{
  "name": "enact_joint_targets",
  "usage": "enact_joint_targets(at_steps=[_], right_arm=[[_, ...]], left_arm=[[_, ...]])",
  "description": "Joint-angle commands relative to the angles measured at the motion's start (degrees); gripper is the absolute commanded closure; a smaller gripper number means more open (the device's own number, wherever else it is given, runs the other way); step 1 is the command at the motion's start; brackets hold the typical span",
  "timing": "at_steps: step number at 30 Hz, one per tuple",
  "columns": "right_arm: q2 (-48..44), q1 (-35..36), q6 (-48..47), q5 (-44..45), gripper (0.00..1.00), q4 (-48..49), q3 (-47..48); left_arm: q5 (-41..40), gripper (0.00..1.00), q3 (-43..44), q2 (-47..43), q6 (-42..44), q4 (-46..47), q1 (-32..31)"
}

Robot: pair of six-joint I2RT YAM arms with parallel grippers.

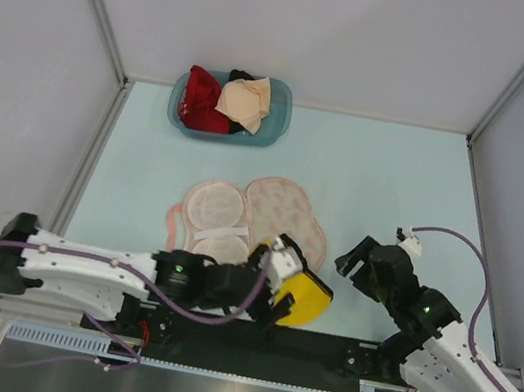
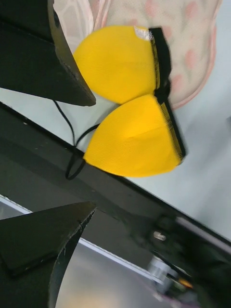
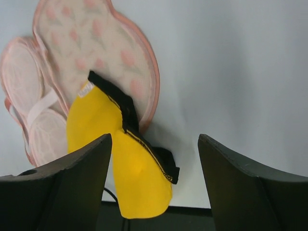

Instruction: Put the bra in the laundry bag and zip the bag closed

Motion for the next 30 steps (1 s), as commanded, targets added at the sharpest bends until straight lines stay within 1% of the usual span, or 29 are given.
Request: enact_joint_targets(at_steps=[1,2,3,4,5,6,8,10,11,13,14,16,17,18,20,21,22,23,25,30], right_arm=[[2.3,0.2,-1.4,-10.0,0.23,6.2,-4.4],[2.6,0.5,-0.8,-11.1,0.23,7.0,-6.1],[2.9,1.7,0.3,-12.3,0.23,8.4,-7.1],[3.6,2.9,0.9,-12.4,0.23,8.9,-7.8],[3.8,3.8,2.2,-11.2,0.23,9.0,-8.8],[4.2,6.3,3.0,-10.2,0.23,8.7,-9.0],[4.6,8.5,3.9,-8.2,0.23,8.8,-9.9],[5.6,11.1,5.6,-7.6,0.23,9.7,-10.7],[6.0,12.0,6.0,-7.7,0.23,10.2,-11.1],[6.9,13.7,7.2,-7.6,0.25,11.6,-12.4],[7.6,14.0,7.4,-7.4,0.26,12.2,-12.8],[7.9,14.6,8.2,-7.1,0.3,13.8,-14.3],[7.7,14.7,8.4,-7.1,0.31,14.1,-14.8],[7.3,15.0,8.9,-6.9,0.36,14.7,-15.1],[6.4,15.2,9.8,-6.3,0.41,14.7,-16.2],[5.2,15.2,10.1,-6.0,0.59,14.1,-16.4],[4.5,15.2,10.5,-5.7,0.65,13.5,-16.7],[3.8,15.2,10.9,-5.4,0.67,12.8,-16.9],[2.2,15.2,11.0,-5.3,0.67,12.3,-17.3],[1.3,15.2,11.1,-5.1,0.68,11.6,-17.9]], left_arm=[[17.4,0.17,-6.8,-13.2,-8.5,8.2,11.7],[18.8,0.18,-9.8,-17.0,-9.6,8.6,14.3],[20.1,0.18,-11.2,-19.0,-11.6,9.4,19.2],[21.0,0.18,-12.4,-20.6,-12.4,9.6,21.6],[22.2,0.18,-14.6,-22.6,-14.1,9.8,26.1],[22.7,0.15,-15.6,-23.0,-14.8,9.8,28.1],[25.9,0.13,-17.5,-21.7,-16.1,9.5,32.6],[26.5,0.13,-18.3,-19.7,-17.1,10.0,34.0],[28.2,0.13,-19.0,-18.6,-18.1,10.9,34.8],[28.8,0.15,-19.6,-15.5,-18.8,12.4,34.9],[28.6,0.17,-20.1,-14.8,-19.7,13.6,35.1],[26.8,0.24,-21.3,-14.1,-20.9,15.3,35.2],[26.6,0.25,-23.3,-14.1,-22.1,18.2,35.7],[26.2,0.25,-24.2,-14.1,-22.7,19.4,36.0],[26.3,0.25,-24.9,-12.7,-23.5,20.3,37.6],[26.7,0.23,-24.9,-12.1,-23.4,20.4,38.0],[26.8,0.21,-24.8,-10.4,-23.6,20.4,38.3],[27.2,0.19,-24.5,-9.5,-24.0,22.0,39.0],[28.4,0.15,-24.2,-7.6,-24.3,24.2,39.6],[27.5,0.17,-21.9,-0.3,-25.1,24.4,40.9]])
